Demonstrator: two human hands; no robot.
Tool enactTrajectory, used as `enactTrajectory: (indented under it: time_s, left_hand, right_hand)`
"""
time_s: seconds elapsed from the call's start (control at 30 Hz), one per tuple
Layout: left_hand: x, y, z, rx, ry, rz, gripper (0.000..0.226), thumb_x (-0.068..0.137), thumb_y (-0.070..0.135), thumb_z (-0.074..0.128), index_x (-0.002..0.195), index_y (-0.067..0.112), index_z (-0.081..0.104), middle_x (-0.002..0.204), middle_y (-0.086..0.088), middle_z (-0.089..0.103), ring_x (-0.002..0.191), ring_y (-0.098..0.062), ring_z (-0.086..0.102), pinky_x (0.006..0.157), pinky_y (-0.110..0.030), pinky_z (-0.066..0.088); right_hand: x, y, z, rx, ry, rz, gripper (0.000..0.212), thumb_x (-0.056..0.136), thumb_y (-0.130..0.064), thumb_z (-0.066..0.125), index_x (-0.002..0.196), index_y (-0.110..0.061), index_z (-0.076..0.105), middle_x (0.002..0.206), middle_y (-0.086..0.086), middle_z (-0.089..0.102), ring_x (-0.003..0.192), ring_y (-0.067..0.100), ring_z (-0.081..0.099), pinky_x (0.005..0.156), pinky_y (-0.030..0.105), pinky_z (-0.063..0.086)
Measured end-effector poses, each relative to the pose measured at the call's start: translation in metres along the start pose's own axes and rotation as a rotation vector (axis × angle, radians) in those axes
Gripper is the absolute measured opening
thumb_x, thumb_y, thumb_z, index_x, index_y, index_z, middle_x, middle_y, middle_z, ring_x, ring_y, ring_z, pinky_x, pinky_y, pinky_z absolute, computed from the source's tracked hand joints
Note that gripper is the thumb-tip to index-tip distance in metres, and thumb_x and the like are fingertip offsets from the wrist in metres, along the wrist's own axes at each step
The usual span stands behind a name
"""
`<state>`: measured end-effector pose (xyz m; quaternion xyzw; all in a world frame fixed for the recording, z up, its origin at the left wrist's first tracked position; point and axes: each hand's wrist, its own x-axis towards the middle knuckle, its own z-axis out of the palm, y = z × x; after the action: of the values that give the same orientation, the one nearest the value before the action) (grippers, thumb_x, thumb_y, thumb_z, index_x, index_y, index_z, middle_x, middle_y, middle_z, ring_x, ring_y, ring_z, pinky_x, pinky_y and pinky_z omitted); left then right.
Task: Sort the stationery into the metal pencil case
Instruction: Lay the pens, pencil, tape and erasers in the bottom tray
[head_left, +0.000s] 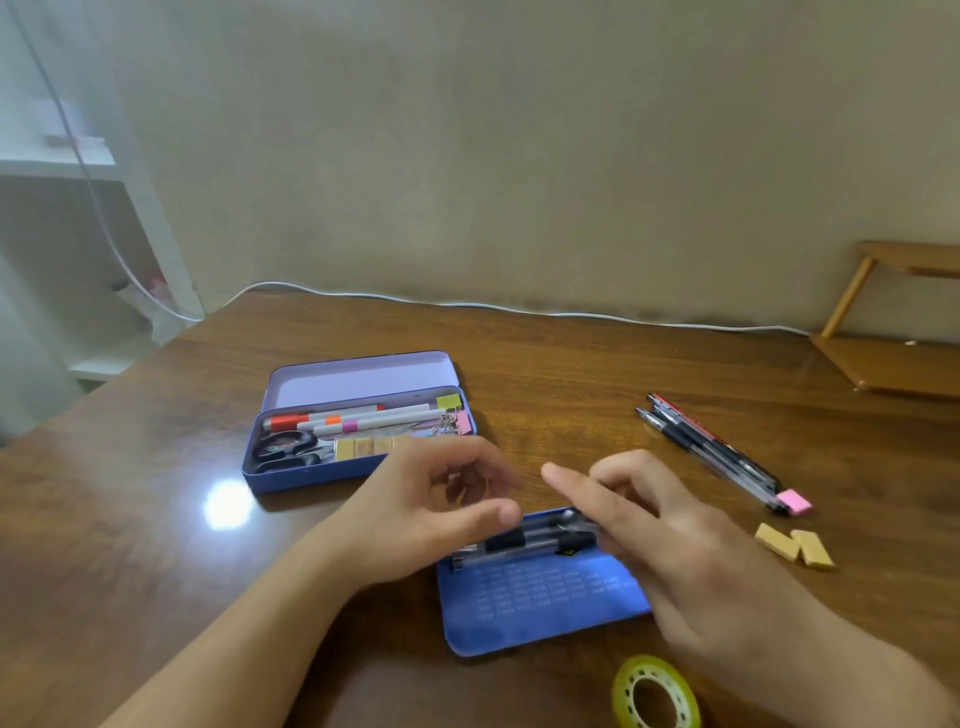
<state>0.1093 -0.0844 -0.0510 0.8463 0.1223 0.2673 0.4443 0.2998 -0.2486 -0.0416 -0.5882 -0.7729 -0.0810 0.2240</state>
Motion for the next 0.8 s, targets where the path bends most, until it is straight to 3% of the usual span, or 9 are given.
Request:
enactTrajectory:
  time_s: [0.03,0.1,0.17,0.23,0.33,0.43,0.57,0.8]
  left_hand:
    - [-0.001,0.005,0.003,0.002,-0.035,0.023,0.026,0.077,0.044,0.074,0.096,0.026,0.072,0.081,0.002,0.068,0.073,-0.018,0.059,0.067,-0.038,0.048]
    - [-0.002,0.013,0.010,0.037,-0.067,0.081,0.023,0.076,0.040,0.078,0.095,0.029,0.071,0.081,0.006,0.068,0.073,-0.016,0.059,0.067,-0.036,0.048]
    - [-0.001,0.016,0.016,0.099,-0.048,0.126,0.013,0.079,0.032,0.079,0.090,0.032,0.070,0.077,0.008,0.068,0.069,-0.012,0.060,0.066,-0.030,0.049]
    - [-0.001,0.015,0.016,0.127,0.011,0.124,0.013,0.080,0.023,0.079,0.081,0.032,0.070,0.071,0.006,0.068,0.064,-0.009,0.059,0.064,-0.023,0.047]
    - [-0.001,0.011,0.009,0.122,0.040,0.086,0.014,0.080,0.016,0.079,0.074,0.025,0.072,0.067,0.005,0.068,0.061,-0.008,0.057,0.062,-0.016,0.044]
    - [-0.002,0.010,0.006,0.193,-0.043,0.064,0.010,0.082,0.020,0.078,0.074,0.019,0.072,0.067,0.005,0.066,0.061,-0.011,0.059,0.060,-0.023,0.048]
    - [-0.003,0.012,0.005,0.410,-0.217,0.160,0.011,0.079,0.028,0.076,0.074,0.022,0.068,0.070,0.009,0.063,0.071,-0.010,0.056,0.063,-0.024,0.046]
    - [-0.001,0.006,0.003,0.571,-0.260,0.147,0.015,0.073,0.036,0.078,0.076,0.028,0.066,0.076,0.014,0.058,0.077,-0.005,0.050,0.068,-0.015,0.040]
  right_hand:
    - [0.000,0.001,0.007,-0.021,-0.057,0.034,0.078,0.087,0.000,0.052,0.151,-0.033,0.023,0.114,-0.009,0.038,0.072,0.007,0.050,0.054,0.028,0.049]
    - [0.002,0.002,0.013,0.003,-0.075,0.069,0.081,0.083,0.005,0.057,0.150,-0.028,0.026,0.117,-0.009,0.041,0.078,0.008,0.053,0.059,0.030,0.051]
    - [0.004,-0.001,0.014,0.075,-0.039,0.054,0.070,0.085,-0.003,0.062,0.147,-0.024,0.036,0.114,-0.011,0.052,0.088,0.006,0.058,0.071,0.024,0.052]
    - [0.004,0.000,0.009,0.158,0.016,0.071,0.057,0.088,-0.022,0.063,0.141,-0.026,0.044,0.104,-0.015,0.059,0.091,0.003,0.059,0.079,0.019,0.049]
    - [-0.001,0.019,0.001,0.126,0.099,0.141,0.024,0.086,-0.042,0.064,0.109,-0.035,0.064,0.091,-0.022,0.062,0.088,0.000,0.059,0.074,0.022,0.050]
    - [-0.008,0.037,-0.002,0.158,0.056,0.187,0.008,0.087,-0.041,0.064,0.092,-0.035,0.065,0.089,-0.022,0.062,0.089,0.002,0.060,0.073,0.022,0.049]
    - [-0.006,0.032,0.010,0.113,-0.097,0.132,0.012,0.089,-0.043,0.058,0.092,-0.034,0.066,0.092,-0.023,0.058,0.091,0.002,0.054,0.074,0.024,0.049]
    - [0.002,0.018,0.027,-0.045,-0.055,0.156,0.026,0.083,-0.053,0.053,0.097,-0.036,0.068,0.087,-0.021,0.062,0.081,0.001,0.054,0.068,0.027,0.049]
